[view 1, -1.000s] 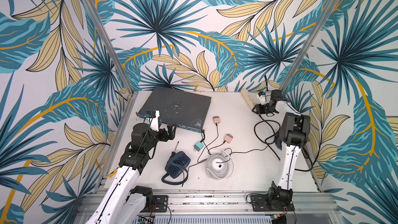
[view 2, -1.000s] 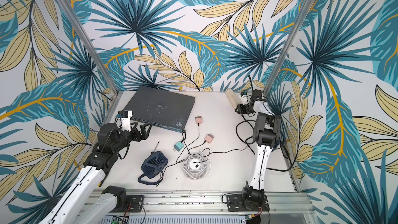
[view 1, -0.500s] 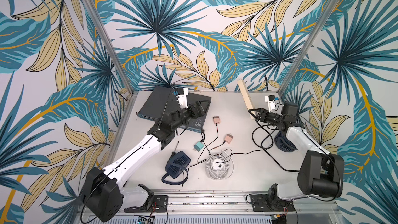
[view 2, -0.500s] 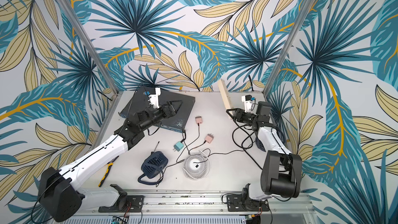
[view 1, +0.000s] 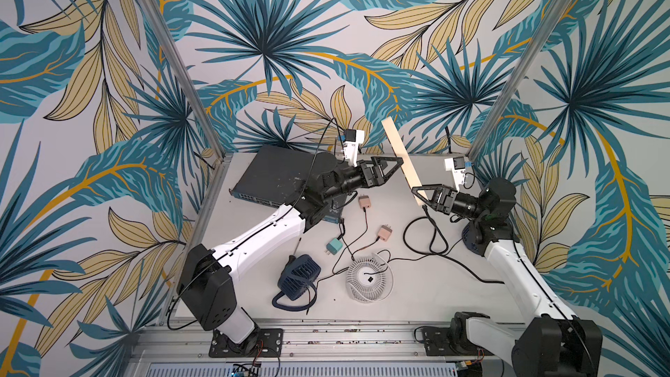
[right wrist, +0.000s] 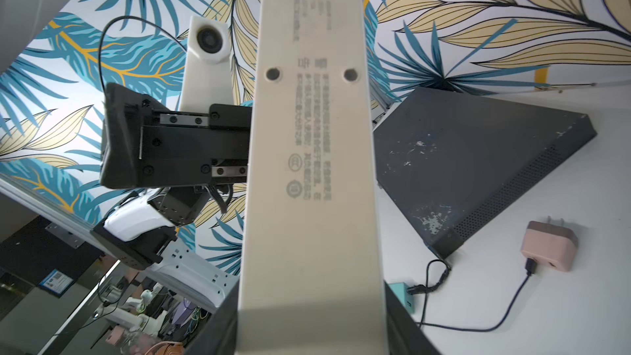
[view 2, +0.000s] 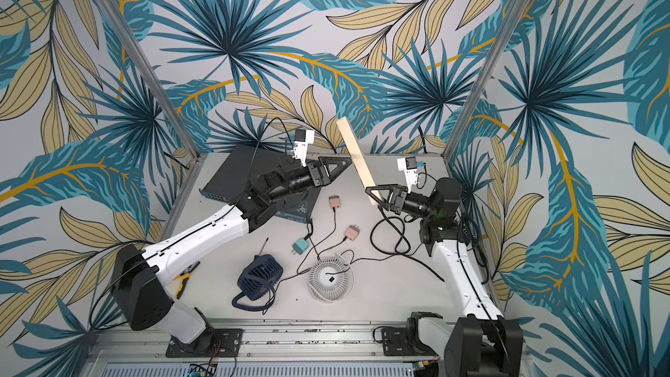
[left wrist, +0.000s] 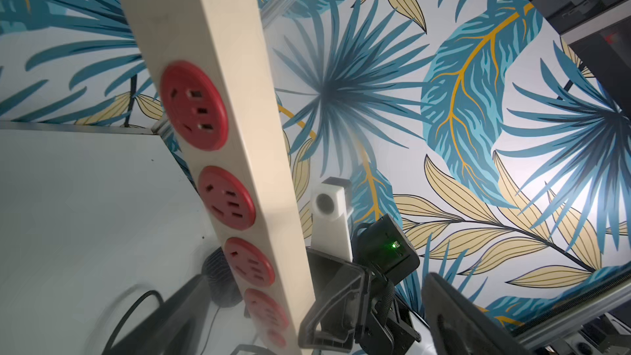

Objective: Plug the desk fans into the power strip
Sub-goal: Pick up the socket from the center of the board.

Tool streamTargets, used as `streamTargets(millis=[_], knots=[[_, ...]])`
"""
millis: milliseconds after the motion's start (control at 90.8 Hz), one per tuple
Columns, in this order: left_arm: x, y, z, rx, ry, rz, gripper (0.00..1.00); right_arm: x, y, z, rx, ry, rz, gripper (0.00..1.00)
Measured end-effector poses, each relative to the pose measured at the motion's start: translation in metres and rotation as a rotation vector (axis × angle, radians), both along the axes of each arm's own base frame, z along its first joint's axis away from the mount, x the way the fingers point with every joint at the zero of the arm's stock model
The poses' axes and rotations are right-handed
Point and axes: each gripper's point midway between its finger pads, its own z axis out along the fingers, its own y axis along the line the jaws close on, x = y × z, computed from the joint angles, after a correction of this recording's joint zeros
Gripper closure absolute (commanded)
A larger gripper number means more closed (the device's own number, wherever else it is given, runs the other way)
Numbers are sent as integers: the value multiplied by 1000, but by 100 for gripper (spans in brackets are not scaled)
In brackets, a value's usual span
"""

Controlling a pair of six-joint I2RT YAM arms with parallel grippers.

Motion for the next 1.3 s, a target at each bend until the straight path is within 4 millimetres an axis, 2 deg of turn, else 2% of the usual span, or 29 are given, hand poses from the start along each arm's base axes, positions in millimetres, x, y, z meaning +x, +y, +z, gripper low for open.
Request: streamTargets(millis=[99, 297, 474, 760, 970, 1124, 1300], knots=[[-9, -9, -1, -6, 5, -52, 0, -7, 6, 7, 18, 0, 33, 55], [-20, -14, 9, -27, -34, -98, 0, -15, 9, 19, 42, -7, 58, 54], [-22, -14, 15, -30, -52, -101, 0, -21, 10, 28, 58, -21, 68, 54], [-20, -15, 15, -39, -36, -88, 0, -42, 19, 36, 56, -48, 138, 54], [-23, -14, 27, -79, -85, -90, 21, -44, 20, 36, 55, -52, 148, 53], [-21, -14, 21, -68, -100, -76, 36, -45, 20, 37, 56, -61, 151, 53], [-23, -15, 14, -71, -99, -75, 60, -47, 21, 35, 57, -64, 162, 50]])
